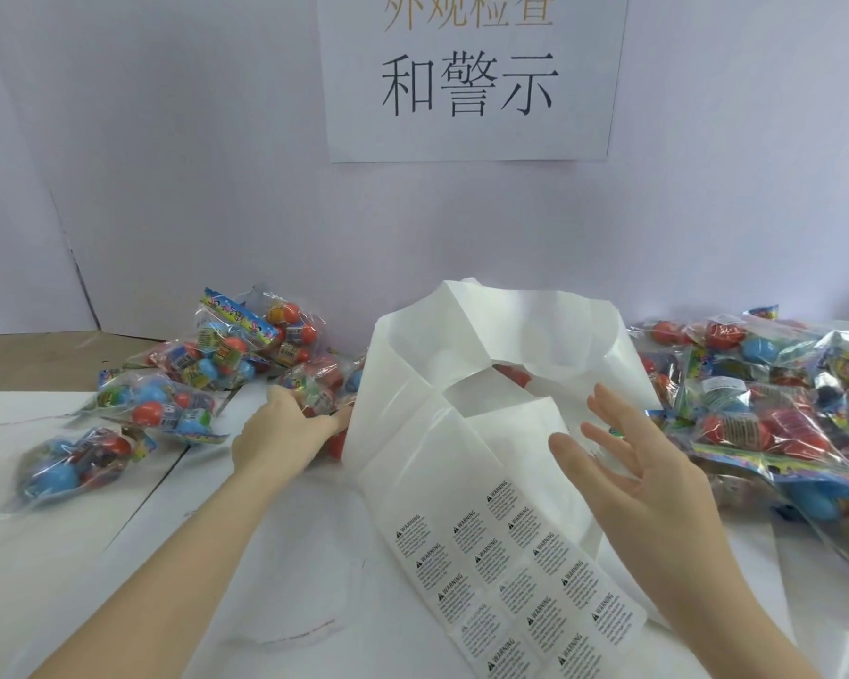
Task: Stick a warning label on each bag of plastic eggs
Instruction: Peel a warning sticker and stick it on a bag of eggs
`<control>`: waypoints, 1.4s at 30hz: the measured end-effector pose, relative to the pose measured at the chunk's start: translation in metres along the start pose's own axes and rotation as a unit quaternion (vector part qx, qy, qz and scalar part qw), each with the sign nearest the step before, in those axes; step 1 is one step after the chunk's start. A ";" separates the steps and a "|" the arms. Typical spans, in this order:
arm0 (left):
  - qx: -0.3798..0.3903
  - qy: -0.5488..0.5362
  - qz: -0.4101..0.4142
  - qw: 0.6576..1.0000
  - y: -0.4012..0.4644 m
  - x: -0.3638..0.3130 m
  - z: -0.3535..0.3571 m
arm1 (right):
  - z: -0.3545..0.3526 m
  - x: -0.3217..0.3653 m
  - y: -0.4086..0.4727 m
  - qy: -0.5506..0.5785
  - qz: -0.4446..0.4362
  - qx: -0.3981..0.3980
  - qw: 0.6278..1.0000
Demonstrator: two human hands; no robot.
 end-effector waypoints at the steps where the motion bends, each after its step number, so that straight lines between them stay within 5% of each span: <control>1: -0.005 -0.051 -0.011 0.999 0.000 0.003 -0.003 | 0.000 0.000 0.000 -0.001 -0.001 0.000 1.000; 7: -0.072 -0.108 -0.015 0.991 -0.005 0.002 -0.034 | 0.000 0.001 -0.002 -0.027 0.003 0.003 1.000; 16: -0.277 -0.082 0.245 0.926 -0.072 -0.092 -0.111 | 0.004 0.015 -0.006 -0.075 -0.048 0.008 0.996; 21: -0.215 -0.208 0.210 0.931 -0.065 -0.104 -0.121 | 0.007 0.020 -0.008 -0.096 -0.063 0.020 0.993; 27: -0.013 -0.478 0.152 0.865 -0.070 -0.112 -0.093 | 0.013 0.025 -0.011 -0.040 -0.059 0.044 0.996; 31: 0.119 -0.502 0.190 0.835 -0.093 -0.134 -0.072 | 0.027 0.037 -0.016 0.001 -0.078 0.083 0.994; 33: 0.184 -0.498 0.229 0.816 -0.112 -0.146 -0.059 | 0.037 0.045 -0.015 0.094 -0.067 0.130 0.985; 36: 0.249 -0.427 0.256 0.831 -0.132 -0.151 -0.032 | 0.042 0.049 -0.011 0.262 -0.024 0.177 0.949; 39: 0.283 -0.357 0.249 0.855 -0.140 -0.147 -0.003 | 0.036 0.043 -0.009 0.306 0.000 0.177 0.935; 42: 0.268 -0.460 0.171 0.829 -0.135 -0.135 0.018 | 0.030 0.035 -0.006 0.299 0.008 0.168 0.939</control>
Point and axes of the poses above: each hand's wrist, its own y-axis towards the middle knuckle, its own z-axis out of the palm, x = y × z, the point moved 10 cm from there along y, towards the middle knuckle, and after that the axes turned 8 degrees about -y, right-handed, at the moved point
